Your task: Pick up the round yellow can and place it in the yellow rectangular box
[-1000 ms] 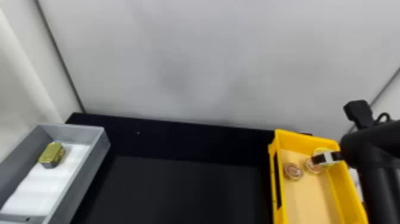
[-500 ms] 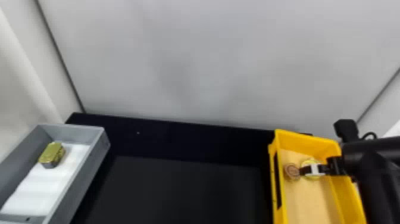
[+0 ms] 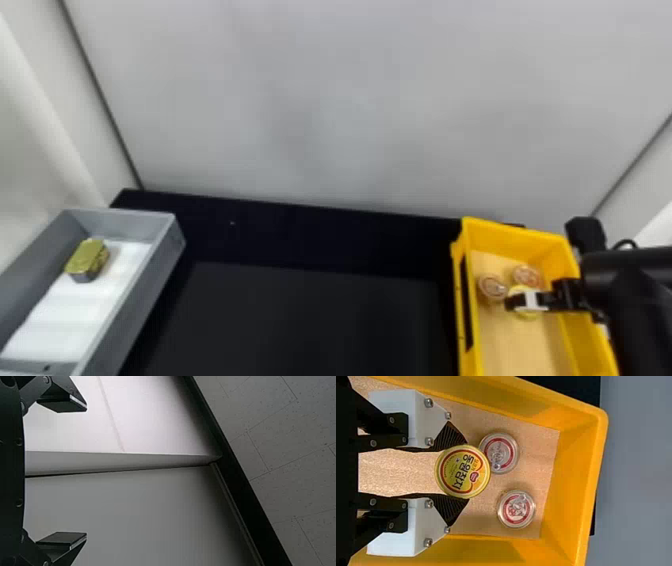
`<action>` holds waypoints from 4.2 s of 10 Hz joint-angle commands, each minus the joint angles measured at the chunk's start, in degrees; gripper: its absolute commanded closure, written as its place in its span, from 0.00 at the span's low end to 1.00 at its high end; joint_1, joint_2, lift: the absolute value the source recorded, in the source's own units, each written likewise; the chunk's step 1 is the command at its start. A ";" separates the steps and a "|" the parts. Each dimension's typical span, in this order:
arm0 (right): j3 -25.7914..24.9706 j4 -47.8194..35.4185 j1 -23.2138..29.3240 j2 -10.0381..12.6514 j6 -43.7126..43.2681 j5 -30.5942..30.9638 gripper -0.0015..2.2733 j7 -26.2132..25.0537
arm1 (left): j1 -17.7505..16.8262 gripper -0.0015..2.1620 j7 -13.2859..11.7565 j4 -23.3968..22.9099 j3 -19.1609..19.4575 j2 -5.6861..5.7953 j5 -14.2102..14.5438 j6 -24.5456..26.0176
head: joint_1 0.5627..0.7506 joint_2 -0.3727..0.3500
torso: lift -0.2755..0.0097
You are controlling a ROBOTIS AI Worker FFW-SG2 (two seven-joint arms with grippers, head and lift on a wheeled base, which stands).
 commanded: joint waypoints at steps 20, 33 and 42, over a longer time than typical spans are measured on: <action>8.75 -35.51 -0.45 -0.21 0.65 -1.63 0.02 -25.13 | -0.26 0.06 -0.52 0.16 -0.18 0.27 0.00 0.30 | 0.70 0.41 | 0.94; 23.17 -39.11 -20.75 -6.01 -61.87 -17.37 0.04 -53.35 | -0.96 0.06 0.18 0.87 0.08 0.27 1.32 0.21 | 0.70 0.41 | 0.94; 25.81 -38.41 -18.73 -5.57 -61.96 -18.16 0.04 -55.28 | -0.44 0.06 0.89 5.00 -1.41 0.27 3.26 -3.66 | 0.70 0.41 | 0.94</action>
